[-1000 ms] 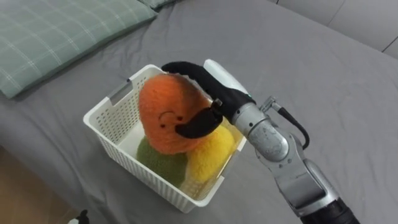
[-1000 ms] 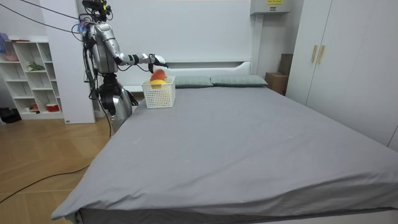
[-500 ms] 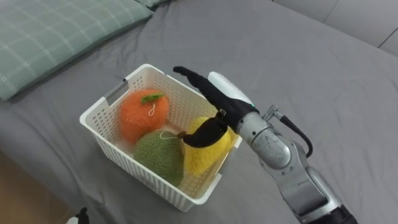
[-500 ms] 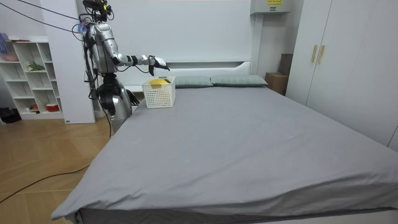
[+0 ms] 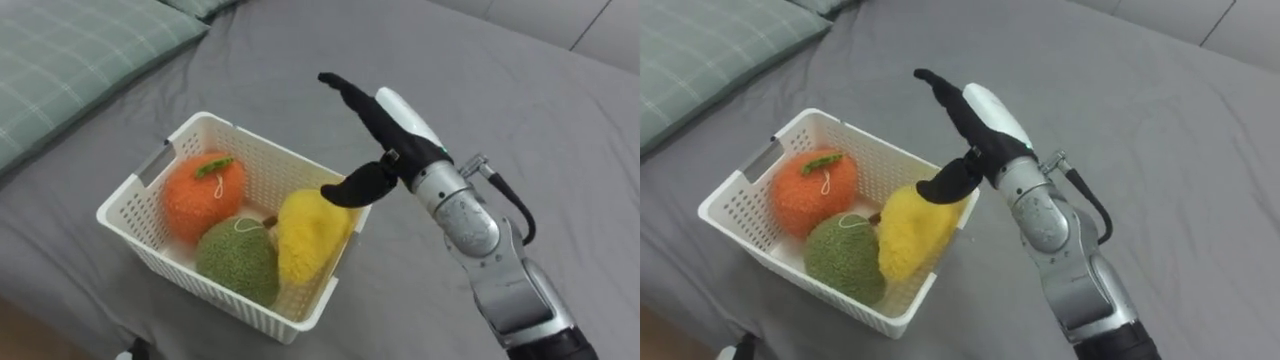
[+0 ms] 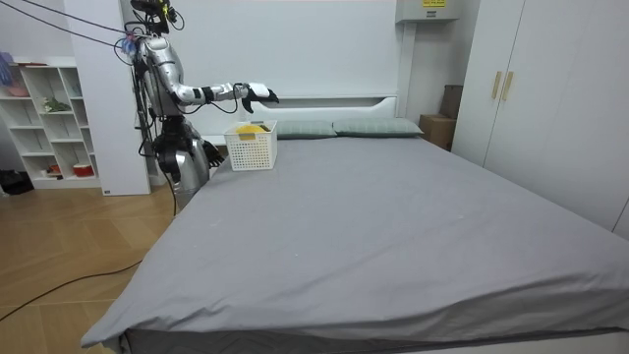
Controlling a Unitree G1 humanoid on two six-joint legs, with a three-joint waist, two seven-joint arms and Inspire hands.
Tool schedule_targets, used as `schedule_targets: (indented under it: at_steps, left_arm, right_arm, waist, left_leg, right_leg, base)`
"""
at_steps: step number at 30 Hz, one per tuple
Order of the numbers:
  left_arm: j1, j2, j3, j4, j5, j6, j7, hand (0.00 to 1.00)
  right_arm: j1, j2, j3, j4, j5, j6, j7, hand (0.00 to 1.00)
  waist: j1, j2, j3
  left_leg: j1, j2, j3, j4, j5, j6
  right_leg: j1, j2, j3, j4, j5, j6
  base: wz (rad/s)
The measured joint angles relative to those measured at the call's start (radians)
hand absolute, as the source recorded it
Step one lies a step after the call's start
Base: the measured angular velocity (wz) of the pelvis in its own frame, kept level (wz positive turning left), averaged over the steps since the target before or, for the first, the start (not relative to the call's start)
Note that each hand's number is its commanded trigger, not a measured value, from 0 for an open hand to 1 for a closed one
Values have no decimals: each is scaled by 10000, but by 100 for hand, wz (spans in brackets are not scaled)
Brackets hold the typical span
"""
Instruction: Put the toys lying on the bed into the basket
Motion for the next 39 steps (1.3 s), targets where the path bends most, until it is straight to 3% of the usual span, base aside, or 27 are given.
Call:
schedule_targets:
  at_steps: [6,8,9,12,15,20,28,39]
  left_arm:
    - [178,-74,12,177,-27,7,125,0]
    - [247,-121,107,360,-26,6,250,0]
    - [322,-162,161,373,-25,6,279,0]
    - [485,-186,162,378,-28,8,505,0]
    - [642,-194,180,523,-20,7,814,0]
    - [924,-275,384,533,-21,7,1052,0]
    - [1444,-285,572,531,-106,8,1130,0]
    - [1684,-285,663,591,-560,7,1294,0]
  right_arm:
    - [880,-55,-857,-264,457,-88,-524,0]
    - [1129,-90,-1149,-389,952,-102,-644,0]
    - [1272,-93,-1371,-465,1257,-104,-798,0]
    - [1488,-98,-1915,-651,1849,-126,-1214,0]
    - [1994,-95,-2373,-686,2187,-447,-1720,0]
    - [2833,-92,-3054,-664,2465,-451,-2317,0]
    - [3033,-100,-4242,-252,4017,-632,-3163,0]
    - [3514,-94,-4448,961,6677,-663,-4057,0]
  waist:
    - [-534,120,4]
    - [-742,226,-37]
    - [-848,263,-118]
    - [-1112,316,-117]
    - [-1420,327,-131]
    - [-1668,377,-119]
    - [-2213,506,-125]
    - [-2683,511,-111]
  left_leg:
    - [89,29,303,-19,-21,29]
    - [97,59,416,-39,-39,48]
    - [99,77,514,-46,-43,52]
    - [132,121,673,-57,-45,44]
    - [209,139,797,-77,-49,36]
    - [303,196,1084,-167,-73,24]
    - [486,292,1397,-163,-177,-17]
    - [467,321,1618,-185,-214,-21]
  right_leg:
    - [-29,39,380,43,33,21]
    - [-62,41,437,133,34,20]
    - [-149,47,508,156,36,19]
    - [-174,83,635,153,59,-9]
    - [-151,104,677,154,66,-20]
    - [-181,178,1040,164,109,-25]
    - [-136,299,1440,168,146,-47]
    - [-304,337,1624,158,154,-56]
  base:
    - [-14]
    - [-18]
    - [-18]
    - [-14]
    - [-8]
    - [-18]
    - [-15]
    - [-6]
